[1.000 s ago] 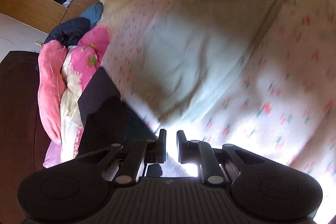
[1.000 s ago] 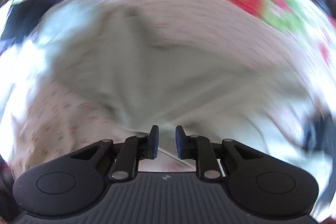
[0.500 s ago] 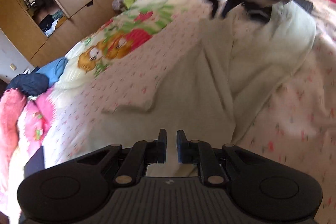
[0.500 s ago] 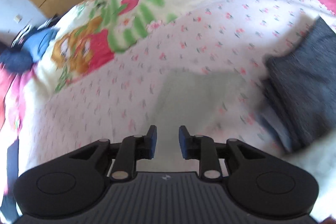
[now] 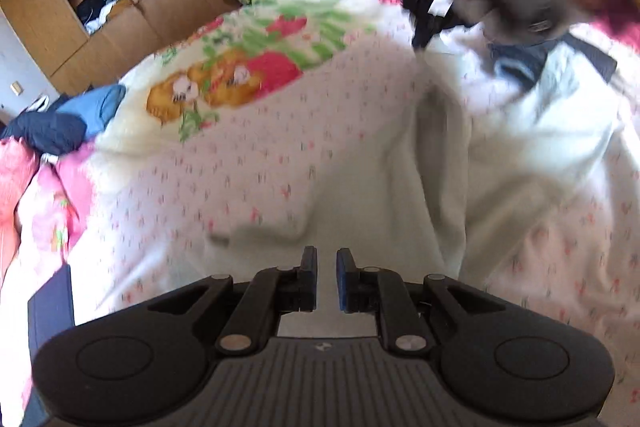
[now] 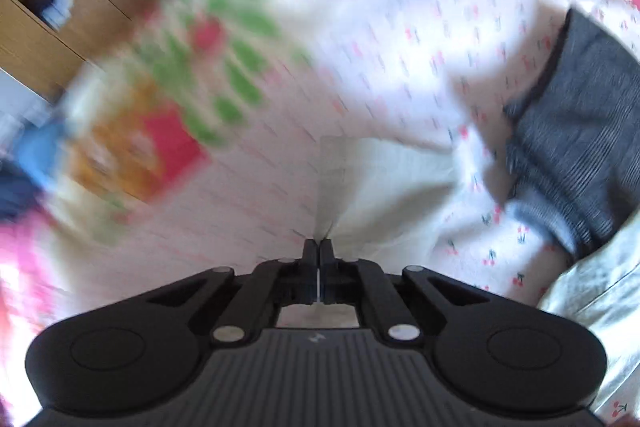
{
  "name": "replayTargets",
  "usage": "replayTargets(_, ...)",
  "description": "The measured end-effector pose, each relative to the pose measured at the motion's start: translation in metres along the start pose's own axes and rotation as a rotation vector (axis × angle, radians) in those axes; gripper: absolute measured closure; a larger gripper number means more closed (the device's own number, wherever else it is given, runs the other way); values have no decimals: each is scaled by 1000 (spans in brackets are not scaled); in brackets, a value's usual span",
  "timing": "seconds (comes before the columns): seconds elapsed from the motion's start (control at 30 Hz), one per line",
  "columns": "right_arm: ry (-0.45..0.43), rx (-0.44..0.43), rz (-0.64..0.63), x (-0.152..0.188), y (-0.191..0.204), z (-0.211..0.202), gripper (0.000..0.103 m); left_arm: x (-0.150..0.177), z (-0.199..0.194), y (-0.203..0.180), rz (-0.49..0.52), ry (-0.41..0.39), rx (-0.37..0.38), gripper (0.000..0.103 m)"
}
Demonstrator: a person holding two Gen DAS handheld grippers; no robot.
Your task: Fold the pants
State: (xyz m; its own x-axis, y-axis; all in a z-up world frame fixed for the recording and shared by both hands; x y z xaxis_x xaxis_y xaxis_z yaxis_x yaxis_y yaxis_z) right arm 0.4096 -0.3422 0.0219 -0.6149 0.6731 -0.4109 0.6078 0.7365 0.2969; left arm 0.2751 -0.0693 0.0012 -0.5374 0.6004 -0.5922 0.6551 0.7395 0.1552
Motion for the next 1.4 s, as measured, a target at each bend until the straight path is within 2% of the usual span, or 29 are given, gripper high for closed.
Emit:
replayTargets(0.1, -103, -116, 54, -9, -33, -69, 102, -9, 4, -8, 69, -18, 0, 74)
replayTargets(0.17, -158, -154, 127, -8, -72, -107, 102, -12, 4, -20, 108, -35, 24, 74)
replayTargets(0.23, -236, -142, 168, 3, -117, -134, 102, -10, 10, -33, 137, -52, 64, 74)
replayTargets(0.27, -262, -106, 180, 11, -138, -136, 102, -6, 17, -42, 152, -34, 84, 74)
replayTargets(0.33, -218, -22, 231, 32, -179, -119, 102, 4, 31, -62, 209, 22, 118, 74)
replayTargets(0.43, -128, -19, 327, 57, -222, -85, 102, 15, 41, -90, 287, 63, 141, 74)
replayTargets(0.5, -90, -23, 364, 61, -236, -67, 102, 16, 45, -105, 330, 67, 142, 74)
replayTargets(0.57, -59, -48, 337, 54, -236, -57, 101, 14, 47, -118, 356, 64, 143, 74)
replayTargets(0.63, -83, -34, 303, 46, -235, -57, 94, 10, 49, -125, 353, 58, 138, 74)
replayTargets(0.73, -90, -22, 278, 35, -237, -51, 95, 8, 53, -128, 335, 62, 137, 74)
replayTargets(0.8, -99, -23, 278, 38, -242, -51, 102, 6, 56, -127, 334, 60, 134, 74)
replayTargets(0.97, -151, -77, 274, 33, -234, -77, 102, 2, 57, -119, 344, 38, 113, 74)
replayTargets(1.03, -162, -59, 234, 28, -231, -83, 102, -2, 56, -115, 340, 29, 106, 74)
replayTargets(1.13, -65, -61, 107, 21, -215, -69, 101, -7, 57, -109, 326, 13, 95, 74)
replayTargets(1.23, -39, -57, 45, 7, -194, -41, 100, -10, 64, -105, 323, 11, 73, 73)
replayTargets(1.3, -77, -17, 44, -10, -189, -32, 100, -11, 65, -103, 332, 3, 47, 73)
replayTargets(1.4, -193, 4, 113, -38, -200, -46, 95, -9, 64, -94, 290, -1, 25, 73)
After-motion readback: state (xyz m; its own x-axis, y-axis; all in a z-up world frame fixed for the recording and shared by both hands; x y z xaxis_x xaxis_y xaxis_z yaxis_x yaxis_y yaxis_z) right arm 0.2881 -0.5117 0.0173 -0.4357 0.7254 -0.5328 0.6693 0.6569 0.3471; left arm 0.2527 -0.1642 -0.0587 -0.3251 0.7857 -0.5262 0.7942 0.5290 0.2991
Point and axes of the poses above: each gripper's, at about its wrist camera, not at the fingertips, and z roughly the way its jaws point, y to its left, x to its underside, the point moved 6 cm from there along z, roughly the way its jaws point, and after that the axes turned 9 degrees about x, right-handed, at the moved point
